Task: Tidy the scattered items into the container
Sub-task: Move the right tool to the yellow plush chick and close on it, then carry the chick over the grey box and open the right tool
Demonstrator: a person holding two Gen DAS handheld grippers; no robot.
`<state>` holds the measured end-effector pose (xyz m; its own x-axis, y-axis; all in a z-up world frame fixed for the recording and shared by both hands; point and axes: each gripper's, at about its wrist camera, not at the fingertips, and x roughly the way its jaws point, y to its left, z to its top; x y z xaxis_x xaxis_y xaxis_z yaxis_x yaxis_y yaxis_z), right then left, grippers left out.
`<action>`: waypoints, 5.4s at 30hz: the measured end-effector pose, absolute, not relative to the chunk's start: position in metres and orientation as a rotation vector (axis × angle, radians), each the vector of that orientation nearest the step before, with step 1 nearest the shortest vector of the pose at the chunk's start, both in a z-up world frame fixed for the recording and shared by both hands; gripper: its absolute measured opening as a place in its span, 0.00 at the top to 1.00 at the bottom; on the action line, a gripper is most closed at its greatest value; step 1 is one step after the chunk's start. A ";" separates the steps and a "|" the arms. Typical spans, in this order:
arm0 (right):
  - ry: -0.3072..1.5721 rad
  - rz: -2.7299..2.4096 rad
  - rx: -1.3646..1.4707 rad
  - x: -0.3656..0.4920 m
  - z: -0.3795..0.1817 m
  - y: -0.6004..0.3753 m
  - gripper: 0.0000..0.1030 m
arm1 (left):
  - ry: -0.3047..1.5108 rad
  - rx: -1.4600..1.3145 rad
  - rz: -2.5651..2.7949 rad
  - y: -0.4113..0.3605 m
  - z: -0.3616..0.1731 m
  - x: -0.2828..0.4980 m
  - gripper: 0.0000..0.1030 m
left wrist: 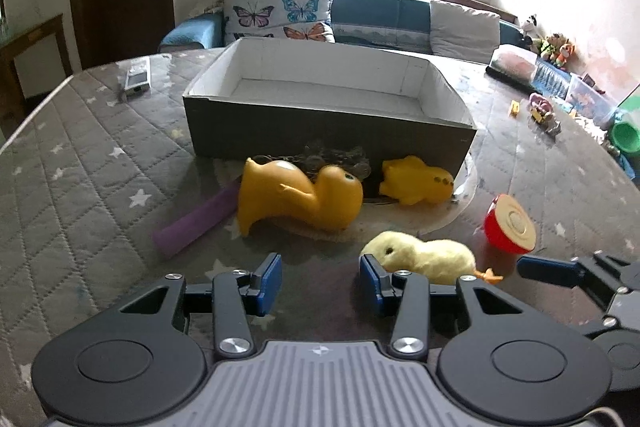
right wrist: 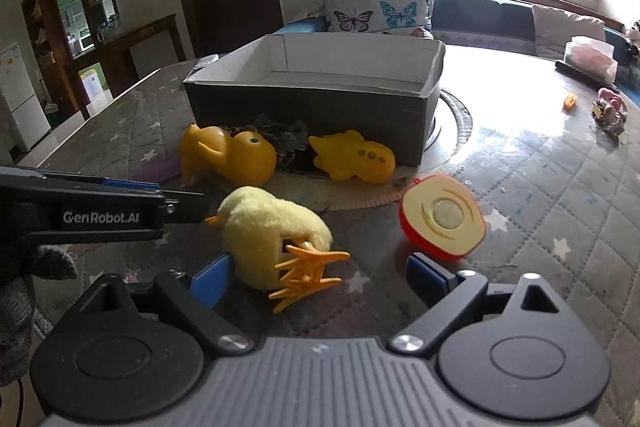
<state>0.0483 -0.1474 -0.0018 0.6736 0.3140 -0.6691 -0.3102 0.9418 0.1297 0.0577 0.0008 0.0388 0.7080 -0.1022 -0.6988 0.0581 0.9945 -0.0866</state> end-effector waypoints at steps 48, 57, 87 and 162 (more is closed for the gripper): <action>0.740 0.477 0.058 0.074 0.002 -0.146 0.42 | 0.785 -0.023 -0.209 0.002 0.036 0.081 0.57; 0.760 0.467 0.068 0.078 -0.005 -0.151 0.42 | 0.778 -0.020 -0.248 0.004 0.039 0.080 0.57; 0.721 0.461 0.019 0.073 -0.008 -0.148 0.42 | 0.784 -0.088 -0.418 -0.006 0.034 0.082 0.85; 0.645 0.383 0.007 0.188 0.057 -0.149 0.25 | 0.711 -0.077 -0.317 0.016 0.088 0.201 0.68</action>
